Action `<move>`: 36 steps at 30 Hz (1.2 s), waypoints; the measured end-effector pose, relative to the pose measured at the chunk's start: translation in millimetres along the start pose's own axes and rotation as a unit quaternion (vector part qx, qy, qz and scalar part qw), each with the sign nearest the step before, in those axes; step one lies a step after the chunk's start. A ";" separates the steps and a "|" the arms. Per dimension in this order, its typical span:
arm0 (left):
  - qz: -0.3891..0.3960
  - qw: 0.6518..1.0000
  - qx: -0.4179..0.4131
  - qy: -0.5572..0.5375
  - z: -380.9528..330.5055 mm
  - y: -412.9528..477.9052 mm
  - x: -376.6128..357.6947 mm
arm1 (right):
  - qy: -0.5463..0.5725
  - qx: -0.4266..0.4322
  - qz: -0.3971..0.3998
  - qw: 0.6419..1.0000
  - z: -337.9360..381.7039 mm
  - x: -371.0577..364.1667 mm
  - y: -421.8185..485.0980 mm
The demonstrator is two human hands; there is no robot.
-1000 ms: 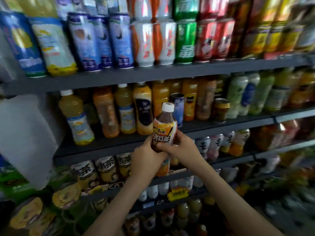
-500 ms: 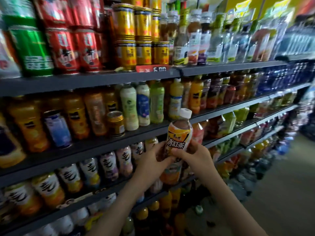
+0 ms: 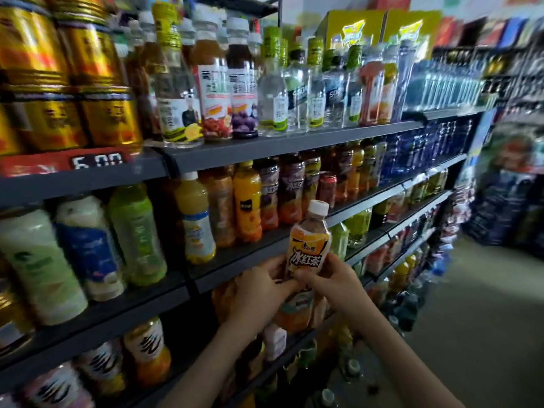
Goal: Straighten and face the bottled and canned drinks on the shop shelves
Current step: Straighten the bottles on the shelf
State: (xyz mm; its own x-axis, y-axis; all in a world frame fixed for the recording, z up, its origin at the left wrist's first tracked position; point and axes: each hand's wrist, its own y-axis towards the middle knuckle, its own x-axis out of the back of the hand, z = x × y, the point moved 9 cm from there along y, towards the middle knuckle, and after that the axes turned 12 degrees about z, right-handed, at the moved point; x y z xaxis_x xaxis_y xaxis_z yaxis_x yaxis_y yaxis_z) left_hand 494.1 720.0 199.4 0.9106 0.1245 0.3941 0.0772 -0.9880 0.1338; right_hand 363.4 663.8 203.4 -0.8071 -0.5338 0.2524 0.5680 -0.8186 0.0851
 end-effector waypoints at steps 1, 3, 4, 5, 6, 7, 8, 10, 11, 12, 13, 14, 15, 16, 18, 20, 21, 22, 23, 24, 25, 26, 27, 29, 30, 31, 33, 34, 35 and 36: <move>0.004 1.000 -0.002 -0.002 -3.1 19.1 -8.2 | -0.001 0.002 -0.002 1.000 -1.1 16.3 10.9; 0.011 1.000 -0.010 -0.006 -12.2 56.6 -25.3 | 0.013 0.008 -0.012 1.000 -5.7 50.5 32.3; 0.010 1.000 -0.013 -0.004 -17.1 74.3 -33.3 | 0.022 0.009 -0.017 1.000 -9.0 67.0 42.2; 0.009 1.000 -0.015 0.002 -22.7 90.5 -41.5 | 0.027 0.007 -0.023 0.999 -13.2 83.4 52.0; 0.007 1.000 -0.017 0.014 -27.0 106.4 -50.3 | 0.026 0.005 -0.030 0.999 -17.9 100.1 61.9; 0.007 0.999 -0.016 0.029 -30.8 121.7 -59.0 | 0.022 0.004 -0.033 0.999 -23.3 116.3 72.6; 0.006 0.999 -0.015 0.045 -33.0 136.8 -67.9 | 0.019 0.002 -0.036 0.999 -29.5 132.1 83.8; 0.000 0.998 -0.010 0.060 -34.0 167.8 -85.1 | 0.017 -0.007 -0.033 0.999 -43.5 162.5 107.4; -0.004 0.998 -0.006 0.067 -33.9 182.9 -93.3 | 0.019 -0.010 -0.027 0.999 -52.1 176.3 119.9; -0.009 0.997 0.001 0.075 -34.5 197.5 -101.8 | 0.023 -0.012 -0.020 0.999 -60.3 189.7 132.1; -0.017 0.997 0.008 0.079 -34.5 212.2 -110.1 | 0.026 -0.012 -0.013 1.000 -68.3 203.2 144.5; -0.026 0.996 0.012 0.079 -34.9 226.8 -118.2 | 0.026 -0.008 -0.006 1.000 -74.8 216.4 156.5; -0.038 0.996 0.015 0.079 -35.4 241.2 -126.4 | 0.024 -0.002 0.002 1.000 -81.2 230.0 168.4; -0.050 0.995 0.020 0.079 -35.5 255.0 -134.0 | 0.022 0.003 0.012 1.000 -86.2 242.9 179.1; -0.075 0.993 0.036 0.080 -34.4 281.6 -147.3 | 0.017 0.010 0.032 0.999 -95.4 268.7 199.1; -0.109 0.988 0.070 0.085 -31.6 301.7 -156.4 | 0.017 0.013 0.052 0.998 -102.1 293.3 215.2; -0.129 0.984 0.088 0.085 -30.7 308.3 -158.4 | 0.017 0.014 0.062 0.998 -105.1 304.4 223.1; -0.150 0.980 0.104 0.085 -30.4 312.2 -159.1 | 0.017 0.014 0.070 0.997 -107.6 314.5 230.4; -0.171 0.974 0.117 0.087 -30.4 314.8 -159.0 | 0.019 0.013 0.078 0.997 -110.1 323.3 237.3; -0.191 0.969 0.123 0.093 -31.5 316.8 -159.1 | 0.023 0.013 0.084 0.996 -112.5 331.2 243.4; -0.205 0.965 0.126 0.107 -33.8 319.3 -160.1 | 0.028 0.014 0.089 0.996 -115.0 338.0 248.8; -0.212 0.961 0.127 0.123 -37.0 322.5 -162.5 | 0.032 0.016 0.091 0.995 -117.4 344.2 253.3; -0.216 0.959 0.126 0.136 -40.6 326.8 -165.5 | 0.036 0.019 0.091 0.995 -119.3 350.0 256.8; -0.220 0.956 0.119 0.153 -48.9 338.8 -172.9 | 0.048 0.026 0.085 0.995 -122.8 361.8 262.5; -0.222 0.954 0.117 0.162 -53.0 346.1 -177.1 | 0.053 0.026 0.079 0.995 -124.8 368.4 264.6; -0.225 0.952 0.115 0.171 -57.2 353.5 -181.7 | 0.056 0.027 0.071 0.996 -126.7 376.0 266.3; -0.235 0.947 0.102 0.191 -65.0 372.5 -191.1 | 0.054 0.038 0.044 0.997 -129.8 396.0 268.8; -0.244 0.944 0.090 0.203 -69.1 383.4 -196.4 | 0.050 0.046 0.032 0.997 -131.3 407.3 270.3; -0.255 0.940 0.079 0.214 -73.4 394.9 -202.0 | 0.045 0.055 0.026 0.997 -133.4 418.8 272.6; -0.267 0.935 0.070 0.222 -78.4 407.0 -208.1 | 0.041 0.062 0.022 0.997 -135.8 430.6 275.8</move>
State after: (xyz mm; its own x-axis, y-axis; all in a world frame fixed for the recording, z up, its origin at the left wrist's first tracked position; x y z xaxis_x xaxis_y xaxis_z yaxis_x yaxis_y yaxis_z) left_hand 304.2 299.1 243.1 0.4716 0.5977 0.6484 0.5535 -0.7730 0.3100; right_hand 150.6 179.4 204.6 -0.7883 -0.5887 0.1790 0.6149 -0.7642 0.1948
